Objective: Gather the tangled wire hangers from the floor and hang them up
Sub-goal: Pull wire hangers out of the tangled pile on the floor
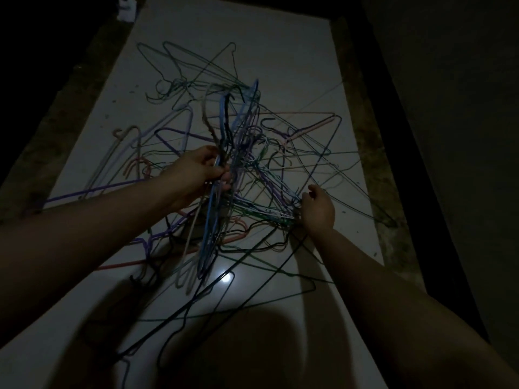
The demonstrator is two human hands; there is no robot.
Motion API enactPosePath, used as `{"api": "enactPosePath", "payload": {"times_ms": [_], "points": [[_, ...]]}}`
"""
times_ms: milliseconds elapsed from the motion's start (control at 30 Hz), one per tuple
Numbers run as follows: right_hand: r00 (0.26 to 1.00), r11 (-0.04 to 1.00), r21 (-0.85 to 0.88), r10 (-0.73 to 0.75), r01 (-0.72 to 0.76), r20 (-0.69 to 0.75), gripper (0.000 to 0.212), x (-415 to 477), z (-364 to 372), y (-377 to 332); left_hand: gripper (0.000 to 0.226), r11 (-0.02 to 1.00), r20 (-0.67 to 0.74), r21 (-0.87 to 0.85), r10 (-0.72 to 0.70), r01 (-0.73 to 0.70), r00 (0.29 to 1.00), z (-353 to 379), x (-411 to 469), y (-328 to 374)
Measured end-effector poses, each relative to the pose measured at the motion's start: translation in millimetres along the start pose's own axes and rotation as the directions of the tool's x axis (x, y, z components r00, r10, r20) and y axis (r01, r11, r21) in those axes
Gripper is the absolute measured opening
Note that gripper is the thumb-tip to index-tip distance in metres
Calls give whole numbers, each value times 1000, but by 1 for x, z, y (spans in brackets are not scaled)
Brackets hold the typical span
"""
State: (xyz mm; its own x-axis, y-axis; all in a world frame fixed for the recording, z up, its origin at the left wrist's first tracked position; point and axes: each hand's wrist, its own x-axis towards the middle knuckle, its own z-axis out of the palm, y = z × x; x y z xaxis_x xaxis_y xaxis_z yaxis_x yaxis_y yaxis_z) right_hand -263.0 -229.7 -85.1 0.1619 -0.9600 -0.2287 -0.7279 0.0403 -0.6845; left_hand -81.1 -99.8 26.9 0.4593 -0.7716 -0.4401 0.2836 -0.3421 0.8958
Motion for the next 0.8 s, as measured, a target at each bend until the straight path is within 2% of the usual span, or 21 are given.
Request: {"api": "enactPosePath", "payload": {"times_ms": [167, 300, 400, 500, 600, 667, 733, 800], "points": [[995, 992, -85, -89, 92, 41, 42, 12, 1, -1, 24, 999, -21, 32, 33, -32, 999, 9, 3, -3], [996, 987, -158, -21, 34, 86, 43, 17, 6, 6, 27, 999, -35, 25, 38, -37, 999, 9, 7, -4], [989, 982, -155, -85, 104, 124, 38, 17, 7, 7, 30, 999, -40, -3, 34, -34, 999, 7, 9, -3], [997, 999, -7, -54, 54, 51, 44, 22, 9, 4, 30, 999, -38, -30, 26, -28, 999, 5, 10, -4], [974, 928, 304, 182, -215, 132, 62, 31, 10, -3, 28, 999, -49, -28, 36, -38, 998, 6, 11, -6], [947, 856, 409, 263, -317, 183, 65, 35, 9, -8, 29, 999, -45, -26, 40, -41, 998, 4, 10, -5], [962, 841, 467, 222, -273, 162, 47, 34, 5, -13, 31, 999, -35, -21, 45, -46, 998, 1, 10, -4], [993, 868, 482, 94, -114, 65, 21, 29, 1, -17, 33, 998, -42, -22, 56, -57, 998, -2, 11, -2]]}}
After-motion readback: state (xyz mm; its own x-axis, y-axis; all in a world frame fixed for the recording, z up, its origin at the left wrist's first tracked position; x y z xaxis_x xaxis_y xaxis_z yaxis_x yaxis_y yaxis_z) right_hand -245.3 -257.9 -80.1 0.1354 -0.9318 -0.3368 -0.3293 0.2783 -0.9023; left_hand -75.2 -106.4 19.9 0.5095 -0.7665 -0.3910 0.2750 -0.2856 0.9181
